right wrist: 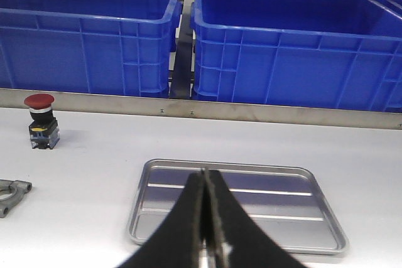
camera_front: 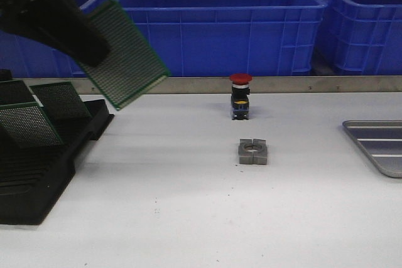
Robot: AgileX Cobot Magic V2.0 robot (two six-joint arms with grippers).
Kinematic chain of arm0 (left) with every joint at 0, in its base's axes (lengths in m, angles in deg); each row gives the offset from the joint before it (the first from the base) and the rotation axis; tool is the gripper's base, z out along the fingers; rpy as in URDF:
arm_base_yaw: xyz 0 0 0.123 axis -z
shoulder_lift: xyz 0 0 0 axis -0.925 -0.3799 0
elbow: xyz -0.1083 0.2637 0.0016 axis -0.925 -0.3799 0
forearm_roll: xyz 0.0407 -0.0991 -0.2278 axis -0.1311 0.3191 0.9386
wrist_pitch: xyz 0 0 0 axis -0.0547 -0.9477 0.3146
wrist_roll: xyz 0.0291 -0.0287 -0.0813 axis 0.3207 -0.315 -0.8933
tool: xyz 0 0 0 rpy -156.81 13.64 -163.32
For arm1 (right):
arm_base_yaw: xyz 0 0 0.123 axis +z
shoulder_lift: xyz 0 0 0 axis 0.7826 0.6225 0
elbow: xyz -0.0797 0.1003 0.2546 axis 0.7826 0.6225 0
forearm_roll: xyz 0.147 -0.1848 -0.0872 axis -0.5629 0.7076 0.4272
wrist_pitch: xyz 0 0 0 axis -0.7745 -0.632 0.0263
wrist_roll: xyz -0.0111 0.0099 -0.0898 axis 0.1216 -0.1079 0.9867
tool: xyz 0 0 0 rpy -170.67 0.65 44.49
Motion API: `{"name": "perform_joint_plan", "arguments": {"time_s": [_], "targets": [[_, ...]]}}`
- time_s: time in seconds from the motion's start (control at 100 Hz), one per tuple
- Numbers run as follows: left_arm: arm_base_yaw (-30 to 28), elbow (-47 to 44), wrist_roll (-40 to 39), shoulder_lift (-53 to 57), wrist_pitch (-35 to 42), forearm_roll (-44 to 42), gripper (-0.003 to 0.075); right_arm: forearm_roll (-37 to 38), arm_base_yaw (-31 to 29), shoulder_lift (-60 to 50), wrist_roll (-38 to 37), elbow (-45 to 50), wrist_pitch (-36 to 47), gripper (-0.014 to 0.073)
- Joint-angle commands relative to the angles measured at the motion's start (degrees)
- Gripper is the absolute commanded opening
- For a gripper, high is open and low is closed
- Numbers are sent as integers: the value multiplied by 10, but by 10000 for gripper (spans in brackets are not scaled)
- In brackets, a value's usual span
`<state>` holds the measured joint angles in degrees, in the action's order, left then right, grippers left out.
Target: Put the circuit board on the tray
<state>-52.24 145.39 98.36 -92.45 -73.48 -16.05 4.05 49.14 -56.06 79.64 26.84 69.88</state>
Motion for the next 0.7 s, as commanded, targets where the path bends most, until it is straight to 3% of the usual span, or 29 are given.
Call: {"name": "perform_joint_plan", "arguments": {"time_s": [0.0,0.21,0.42,0.69], "targets": [[45,19,-6,8,-2,69,-17,4,-5,-12,3,0,47,-60],[123,19,-6,3,48,92,-17,3,-4,-12,2,0,53,-60],[150,19,-6,3,59,114,-17,-8,-3,-11,2,-12,55,-60],[150,19,-6,3,57,114,-17,-9,-3,37,2,-152,-192,-60]]}}
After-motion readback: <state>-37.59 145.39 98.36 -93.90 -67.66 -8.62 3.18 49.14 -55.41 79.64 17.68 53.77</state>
